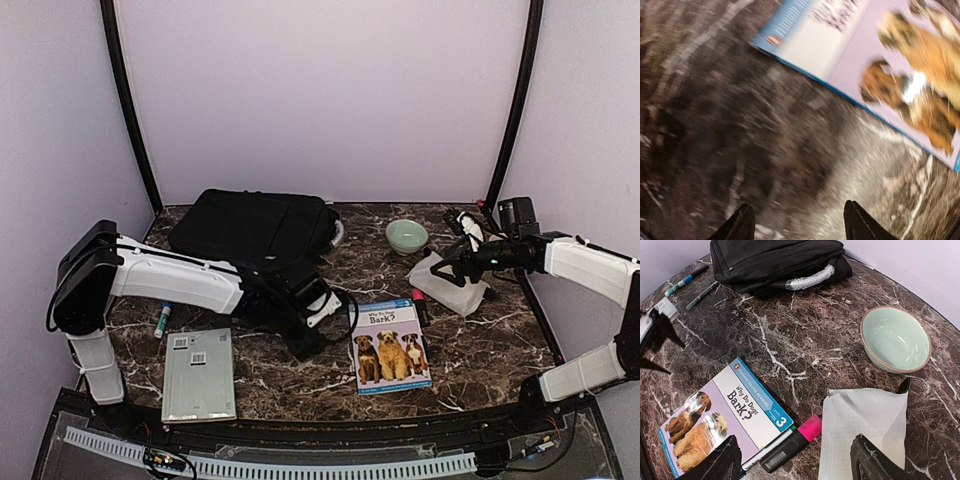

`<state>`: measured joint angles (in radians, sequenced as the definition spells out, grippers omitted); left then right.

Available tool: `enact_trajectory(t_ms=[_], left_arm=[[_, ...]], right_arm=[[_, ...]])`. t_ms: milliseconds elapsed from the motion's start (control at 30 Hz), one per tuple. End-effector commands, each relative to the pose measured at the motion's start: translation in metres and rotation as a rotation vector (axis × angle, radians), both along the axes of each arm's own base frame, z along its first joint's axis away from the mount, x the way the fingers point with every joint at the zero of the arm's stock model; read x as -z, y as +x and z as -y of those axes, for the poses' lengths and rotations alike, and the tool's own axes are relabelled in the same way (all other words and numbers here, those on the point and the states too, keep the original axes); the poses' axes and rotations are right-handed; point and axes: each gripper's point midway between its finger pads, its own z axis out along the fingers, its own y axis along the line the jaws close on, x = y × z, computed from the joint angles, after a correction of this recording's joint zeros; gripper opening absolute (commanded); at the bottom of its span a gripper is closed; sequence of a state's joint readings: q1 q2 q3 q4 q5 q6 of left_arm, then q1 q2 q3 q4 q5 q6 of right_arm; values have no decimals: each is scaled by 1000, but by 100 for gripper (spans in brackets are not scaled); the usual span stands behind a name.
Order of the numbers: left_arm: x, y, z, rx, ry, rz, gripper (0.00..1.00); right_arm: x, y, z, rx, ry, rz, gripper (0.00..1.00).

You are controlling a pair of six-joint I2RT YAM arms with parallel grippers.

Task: Pack the student bag
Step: Move the book to the corner of the board.

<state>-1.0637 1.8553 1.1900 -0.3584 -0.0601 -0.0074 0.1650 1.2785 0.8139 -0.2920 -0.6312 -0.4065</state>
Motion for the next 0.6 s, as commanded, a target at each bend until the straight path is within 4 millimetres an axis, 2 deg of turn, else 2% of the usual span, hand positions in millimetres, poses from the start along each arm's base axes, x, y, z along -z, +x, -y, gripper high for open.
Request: enact_trajectory(t_ms=[0, 100, 167, 233, 400, 433, 567], left_arm=[[-57, 73, -1, -293, -117, 61, 64], [-90, 113, -5, -446, -166, 144, 67], [-114, 140, -3, -491, -205, 193, 71], [-129, 168, -1, -524, -221, 218, 75], [-132, 234, -8, -566, -111, 296, 78], [-138, 245, -7, -565, -111, 317, 78], [-124, 273, -13, -575, -64, 342, 82]], right_arm=[[-10, 2, -2, -1, 12, 39, 75], [-8, 2, -2, 0, 7, 39, 75], [-8, 2, -1, 3, 4, 41, 75], [-8, 3, -1, 4, 4, 42, 75], [-9, 2, -2, -2, 11, 38, 75], [-8, 1, -2, -1, 9, 37, 75], [-7, 1, 0, 5, -1, 47, 75]])
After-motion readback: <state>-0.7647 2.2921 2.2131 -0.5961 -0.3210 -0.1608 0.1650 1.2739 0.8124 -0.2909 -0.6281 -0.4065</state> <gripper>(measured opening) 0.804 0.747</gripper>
